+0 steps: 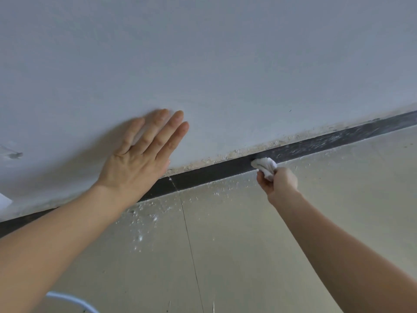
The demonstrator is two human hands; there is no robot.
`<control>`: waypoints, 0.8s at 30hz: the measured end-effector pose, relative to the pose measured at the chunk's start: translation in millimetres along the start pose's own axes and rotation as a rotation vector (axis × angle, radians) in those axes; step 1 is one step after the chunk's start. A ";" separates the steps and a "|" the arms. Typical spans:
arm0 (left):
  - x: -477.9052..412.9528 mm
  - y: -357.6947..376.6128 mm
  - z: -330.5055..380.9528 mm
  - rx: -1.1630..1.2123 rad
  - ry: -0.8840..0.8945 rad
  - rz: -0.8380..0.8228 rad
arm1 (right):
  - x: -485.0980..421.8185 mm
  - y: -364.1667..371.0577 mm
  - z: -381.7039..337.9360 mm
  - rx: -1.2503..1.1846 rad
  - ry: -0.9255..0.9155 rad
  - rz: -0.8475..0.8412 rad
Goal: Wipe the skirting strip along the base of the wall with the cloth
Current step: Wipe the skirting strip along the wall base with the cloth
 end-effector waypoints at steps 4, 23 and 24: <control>-21.1 3.0 5.1 0.020 -0.009 0.056 | 40.1 49.9 59.3 0.303 0.156 -0.266; -141.6 -39.0 63.2 0.266 -0.011 0.301 | 14.7 -15.9 -38.6 0.346 -0.003 -0.090; -148.8 -40.4 67.9 0.258 0.001 0.301 | 10.6 -15.8 -25.5 0.384 0.020 -0.130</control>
Point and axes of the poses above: each hand's wrist, its own x-axis away from the middle knuckle, its own y-axis out of the palm, z = x × y, the point moved 6 cm from there along -x, towards the middle knuckle
